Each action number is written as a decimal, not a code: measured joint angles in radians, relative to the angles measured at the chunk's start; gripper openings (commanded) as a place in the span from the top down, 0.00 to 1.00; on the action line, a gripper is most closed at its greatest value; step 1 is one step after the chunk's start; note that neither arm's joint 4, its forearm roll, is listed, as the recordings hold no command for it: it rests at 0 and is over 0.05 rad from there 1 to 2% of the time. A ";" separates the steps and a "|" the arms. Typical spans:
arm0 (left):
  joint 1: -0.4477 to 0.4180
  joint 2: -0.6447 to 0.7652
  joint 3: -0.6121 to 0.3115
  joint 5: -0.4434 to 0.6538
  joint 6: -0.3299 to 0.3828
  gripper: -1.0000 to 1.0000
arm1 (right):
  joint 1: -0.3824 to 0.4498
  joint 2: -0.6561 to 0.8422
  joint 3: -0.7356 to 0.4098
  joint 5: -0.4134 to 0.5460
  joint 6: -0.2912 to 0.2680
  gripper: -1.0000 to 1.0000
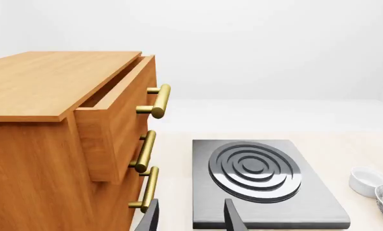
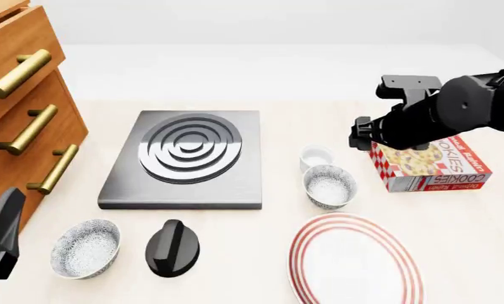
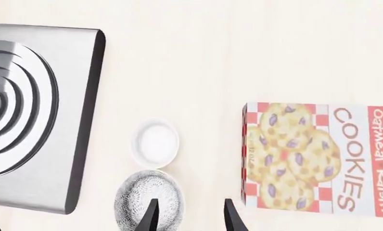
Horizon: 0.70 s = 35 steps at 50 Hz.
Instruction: Pick the akita bowl between the plate and the ramekin and place it on the plate.
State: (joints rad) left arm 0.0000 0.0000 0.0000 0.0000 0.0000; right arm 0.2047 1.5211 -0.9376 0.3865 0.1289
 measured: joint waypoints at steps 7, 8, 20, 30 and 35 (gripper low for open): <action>0.000 0.000 0.000 0.000 0.000 0.00 | 0.004 0.025 0.047 -0.049 0.026 0.00; 0.000 0.000 0.000 0.000 0.000 0.00 | 0.003 0.030 0.053 -0.056 0.029 0.00; 0.000 0.000 0.000 0.000 0.000 0.00 | -0.008 0.055 0.100 -0.104 0.045 0.00; 0.000 0.000 0.000 0.000 0.000 0.00 | -0.013 0.071 0.118 -0.129 0.050 0.00; 0.000 0.000 0.000 0.000 0.000 0.00 | -0.011 0.080 0.123 -0.137 0.053 0.00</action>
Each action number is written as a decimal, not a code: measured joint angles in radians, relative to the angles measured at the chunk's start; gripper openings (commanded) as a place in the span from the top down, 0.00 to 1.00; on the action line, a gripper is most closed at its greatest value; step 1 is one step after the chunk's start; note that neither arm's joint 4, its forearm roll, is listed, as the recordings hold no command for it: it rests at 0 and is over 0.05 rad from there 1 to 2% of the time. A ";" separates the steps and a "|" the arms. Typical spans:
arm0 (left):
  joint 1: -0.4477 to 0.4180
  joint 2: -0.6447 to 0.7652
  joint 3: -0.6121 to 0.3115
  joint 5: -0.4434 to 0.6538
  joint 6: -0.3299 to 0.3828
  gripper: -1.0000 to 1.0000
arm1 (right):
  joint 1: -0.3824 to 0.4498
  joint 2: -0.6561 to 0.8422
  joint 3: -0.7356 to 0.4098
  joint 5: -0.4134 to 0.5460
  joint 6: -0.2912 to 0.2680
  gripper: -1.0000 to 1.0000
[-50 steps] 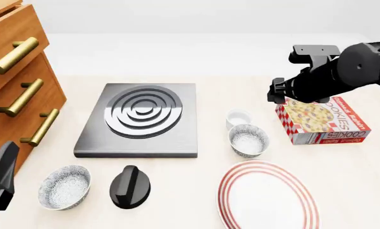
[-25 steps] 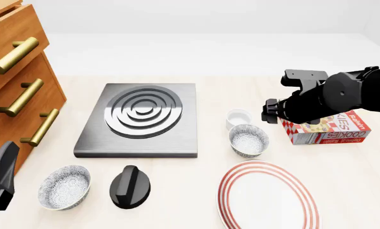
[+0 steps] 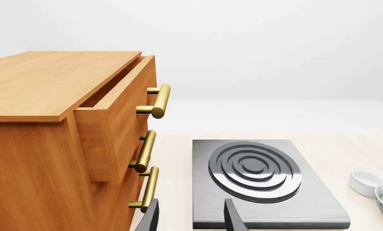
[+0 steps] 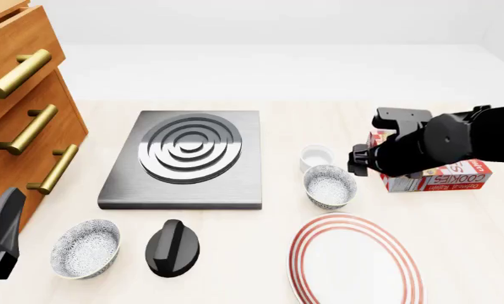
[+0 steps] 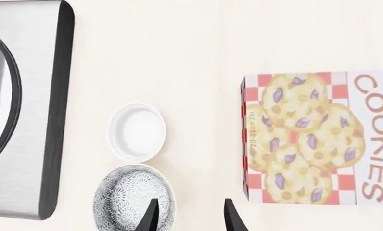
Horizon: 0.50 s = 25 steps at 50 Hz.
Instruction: Pick the akita bowl between the plate and the ramekin and place it on the plate.
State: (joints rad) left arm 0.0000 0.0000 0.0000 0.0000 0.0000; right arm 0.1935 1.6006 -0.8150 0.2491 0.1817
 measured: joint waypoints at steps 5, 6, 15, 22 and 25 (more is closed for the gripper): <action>0.000 0.000 0.000 0.000 0.000 0.00 | 0.000 0.009 0.004 -0.010 0.002 0.00; 0.000 0.000 0.000 0.000 0.000 0.00 | 0.001 0.011 0.005 -0.012 0.003 0.00; 0.000 0.000 0.000 0.000 0.000 0.00 | 0.013 0.025 0.011 -0.024 0.014 0.00; 0.000 0.000 0.000 0.000 0.000 0.00 | 0.023 0.034 0.016 -0.031 0.023 0.00; 0.000 0.000 0.000 0.000 0.000 0.00 | 0.026 0.038 0.019 -0.035 0.026 0.00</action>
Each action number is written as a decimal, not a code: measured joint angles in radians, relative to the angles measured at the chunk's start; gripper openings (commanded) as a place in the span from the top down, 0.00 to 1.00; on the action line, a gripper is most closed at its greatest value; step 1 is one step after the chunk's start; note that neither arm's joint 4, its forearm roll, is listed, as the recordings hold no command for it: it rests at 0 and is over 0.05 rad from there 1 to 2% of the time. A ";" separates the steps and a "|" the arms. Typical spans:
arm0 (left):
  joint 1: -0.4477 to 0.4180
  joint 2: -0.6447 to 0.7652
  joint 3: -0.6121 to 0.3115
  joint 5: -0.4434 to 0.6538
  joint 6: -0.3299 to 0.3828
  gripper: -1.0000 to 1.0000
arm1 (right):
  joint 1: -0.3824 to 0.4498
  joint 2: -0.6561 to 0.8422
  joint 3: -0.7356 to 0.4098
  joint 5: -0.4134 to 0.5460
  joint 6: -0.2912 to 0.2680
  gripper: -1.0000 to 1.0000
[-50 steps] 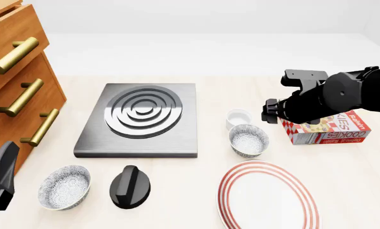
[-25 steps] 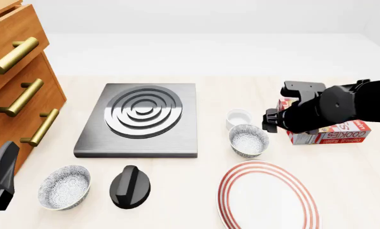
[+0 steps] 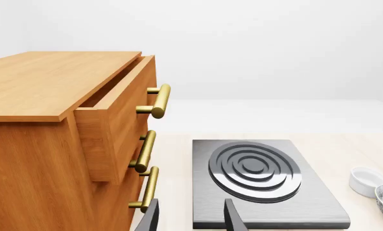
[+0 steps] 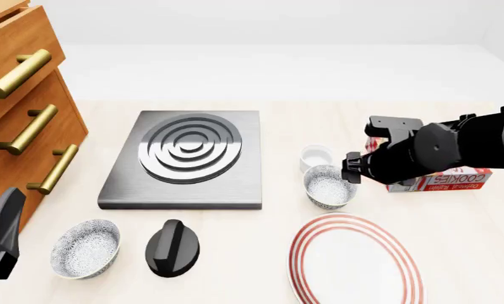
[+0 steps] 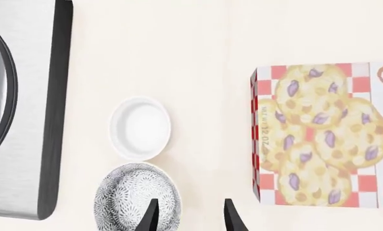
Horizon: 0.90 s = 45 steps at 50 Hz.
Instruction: Pick the akita bowl between the plate and the ramekin and place it on the plate.
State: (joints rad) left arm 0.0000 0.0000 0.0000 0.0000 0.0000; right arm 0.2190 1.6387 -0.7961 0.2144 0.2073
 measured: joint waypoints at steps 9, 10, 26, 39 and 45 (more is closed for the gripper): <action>0.000 0.000 0.000 0.000 0.000 0.00 | 0.010 0.017 0.007 -0.014 0.003 0.00; 0.000 0.000 0.000 0.000 0.000 0.00 | 0.011 0.020 0.008 -0.015 0.003 0.00; 0.000 0.000 0.000 0.000 0.000 0.00 | 0.031 0.046 0.020 -0.039 0.009 0.00; 0.000 0.000 0.000 0.000 0.000 0.00 | 0.035 0.050 0.023 -0.052 -0.005 1.00; 0.000 0.000 0.000 0.000 0.000 0.00 | 0.034 0.050 0.026 -0.056 -0.010 1.00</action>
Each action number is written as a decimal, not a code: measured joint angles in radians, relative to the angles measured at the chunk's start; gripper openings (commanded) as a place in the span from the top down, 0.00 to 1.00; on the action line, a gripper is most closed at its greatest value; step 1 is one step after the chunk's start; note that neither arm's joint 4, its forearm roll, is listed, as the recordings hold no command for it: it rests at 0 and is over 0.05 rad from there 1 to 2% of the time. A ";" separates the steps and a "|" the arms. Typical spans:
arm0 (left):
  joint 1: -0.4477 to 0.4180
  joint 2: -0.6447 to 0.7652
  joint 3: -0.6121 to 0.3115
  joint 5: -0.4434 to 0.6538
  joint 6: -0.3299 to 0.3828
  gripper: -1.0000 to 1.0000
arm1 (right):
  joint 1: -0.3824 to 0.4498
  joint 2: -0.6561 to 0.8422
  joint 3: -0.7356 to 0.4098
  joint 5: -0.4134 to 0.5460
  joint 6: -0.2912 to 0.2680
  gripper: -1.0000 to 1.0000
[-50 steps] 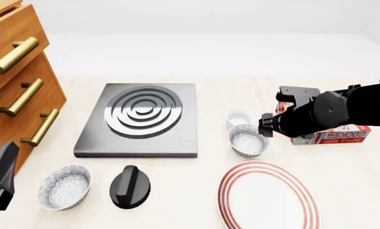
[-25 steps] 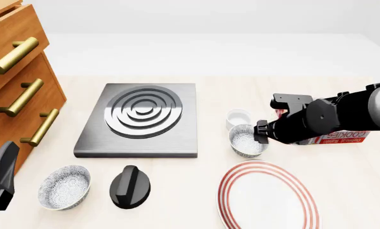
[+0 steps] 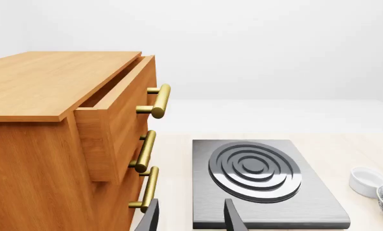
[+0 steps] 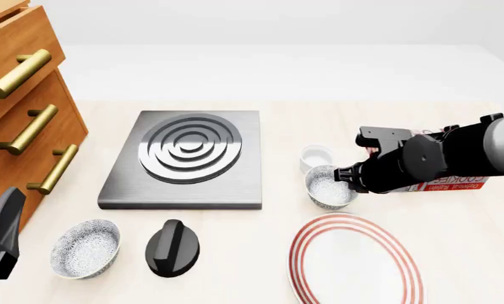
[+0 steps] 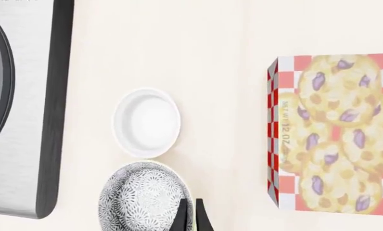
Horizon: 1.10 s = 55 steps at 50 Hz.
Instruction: Pick the akita bowl between the plate and the ramekin and place it on the plate.
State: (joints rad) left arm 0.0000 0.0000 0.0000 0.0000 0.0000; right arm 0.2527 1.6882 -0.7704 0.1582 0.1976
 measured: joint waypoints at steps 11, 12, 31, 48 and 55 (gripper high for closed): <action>0.000 0.000 0.000 0.000 0.000 0.00 | -0.013 -0.035 -0.004 0.025 -0.024 1.00; 0.000 0.000 0.000 0.000 0.000 0.00 | -0.015 -0.042 -0.004 0.029 -0.029 1.00; 0.000 0.000 0.000 0.000 0.000 0.00 | -0.043 -0.193 -0.005 0.105 -0.090 1.00; 0.000 0.000 0.000 0.000 0.000 0.00 | -0.042 -0.382 -0.018 0.227 -0.141 1.00; 0.000 0.000 0.000 0.000 0.000 0.00 | -0.039 -0.463 0.000 0.271 -0.170 1.00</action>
State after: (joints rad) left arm 0.0000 0.0000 0.0000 0.0000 0.0000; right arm 0.2138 1.2256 -0.7702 0.4293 0.0276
